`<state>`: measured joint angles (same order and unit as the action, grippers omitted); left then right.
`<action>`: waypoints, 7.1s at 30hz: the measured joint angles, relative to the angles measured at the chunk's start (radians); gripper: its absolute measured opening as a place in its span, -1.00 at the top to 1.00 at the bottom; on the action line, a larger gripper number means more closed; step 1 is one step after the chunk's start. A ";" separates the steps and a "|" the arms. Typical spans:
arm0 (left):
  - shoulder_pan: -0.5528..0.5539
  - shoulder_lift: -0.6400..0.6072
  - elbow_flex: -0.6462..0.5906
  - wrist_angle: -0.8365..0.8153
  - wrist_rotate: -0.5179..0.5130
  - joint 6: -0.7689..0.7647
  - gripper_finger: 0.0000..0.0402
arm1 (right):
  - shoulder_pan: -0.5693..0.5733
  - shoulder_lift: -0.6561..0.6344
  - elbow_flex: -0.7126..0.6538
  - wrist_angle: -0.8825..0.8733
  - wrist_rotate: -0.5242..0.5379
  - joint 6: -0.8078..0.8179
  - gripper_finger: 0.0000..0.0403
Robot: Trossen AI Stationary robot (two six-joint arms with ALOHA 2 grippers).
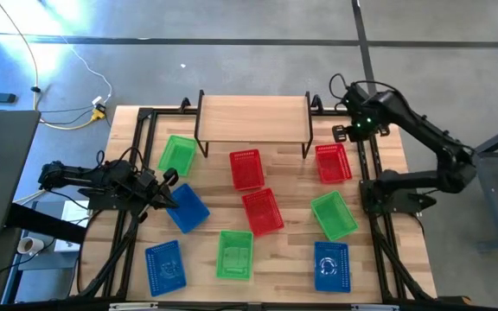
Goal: Stack baskets on shelf by color
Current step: Stack the top right red basket on the top of the bottom red basket
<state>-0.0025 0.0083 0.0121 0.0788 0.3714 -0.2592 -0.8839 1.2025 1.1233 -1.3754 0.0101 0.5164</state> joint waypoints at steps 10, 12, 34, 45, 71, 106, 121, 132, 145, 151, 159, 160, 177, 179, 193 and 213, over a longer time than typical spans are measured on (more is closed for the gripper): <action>0.000 0.000 0.000 0.000 0.000 0.000 1.00 | -0.053 0.151 0.000 0.001 -0.039 -0.054 1.00; 0.000 0.000 0.000 0.000 0.000 0.000 1.00 | -0.053 0.176 0.000 -0.001 -0.027 -0.065 1.00; 0.000 0.000 0.000 0.000 0.000 0.000 1.00 | -0.018 0.374 0.000 0.012 0.006 -0.099 0.37; 0.000 0.000 0.000 0.000 0.000 0.000 1.00 | -0.017 0.435 -0.035 0.026 0.008 -0.099 0.37; 0.000 0.000 0.000 0.000 0.000 0.000 1.00 | -0.018 0.399 -0.178 0.218 0.013 -0.106 0.39; 0.000 0.000 0.000 0.000 0.000 0.000 1.00 | -0.032 0.118 -0.190 0.224 0.061 -0.043 1.00; 0.000 0.000 0.000 0.001 0.000 0.000 1.00 | -0.047 -0.147 -0.189 0.219 0.071 0.025 1.00; 0.000 0.000 0.000 0.000 0.000 0.000 1.00 | -0.047 -0.311 -0.188 0.219 0.037 0.053 1.00; 0.000 0.000 0.000 0.000 -0.001 0.013 1.00 | -0.047 -0.478 -0.188 0.253 -0.075 0.036 1.00; 0.000 0.000 0.000 0.001 -0.001 0.034 1.00 | -0.045 -0.539 -0.188 0.303 -0.171 0.033 1.00; 0.000 0.000 0.000 0.000 -0.001 0.034 1.00 | 0.016 -0.584 -0.188 0.361 -0.232 0.088 1.00; 0.000 0.000 0.000 0.000 -0.001 0.034 1.00 | 0.030 -0.586 -0.188 0.365 -0.233 0.099 1.00; 0.000 0.000 0.000 0.000 -0.001 0.034 1.00 | 0.420 -0.537 -0.187 0.495 -0.177 0.365 1.00; 0.000 0.000 0.000 0.000 -0.001 0.034 1.00 | 0.465 -0.513 -0.187 0.517 -0.172 0.396 1.00; 0.000 0.000 0.000 0.000 0.000 0.035 1.00 | 0.709 -0.295 -0.187 0.723 -0.145 0.561 1.00; 0.000 0.000 0.000 -0.004 0.000 0.035 1.00 | 0.834 -0.022 -0.013 0.863 -0.128 0.555 1.00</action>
<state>-0.0025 0.0082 0.0124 0.0747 0.3709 -0.2245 -0.0498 1.1803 1.1107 -0.5128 -0.1177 1.0718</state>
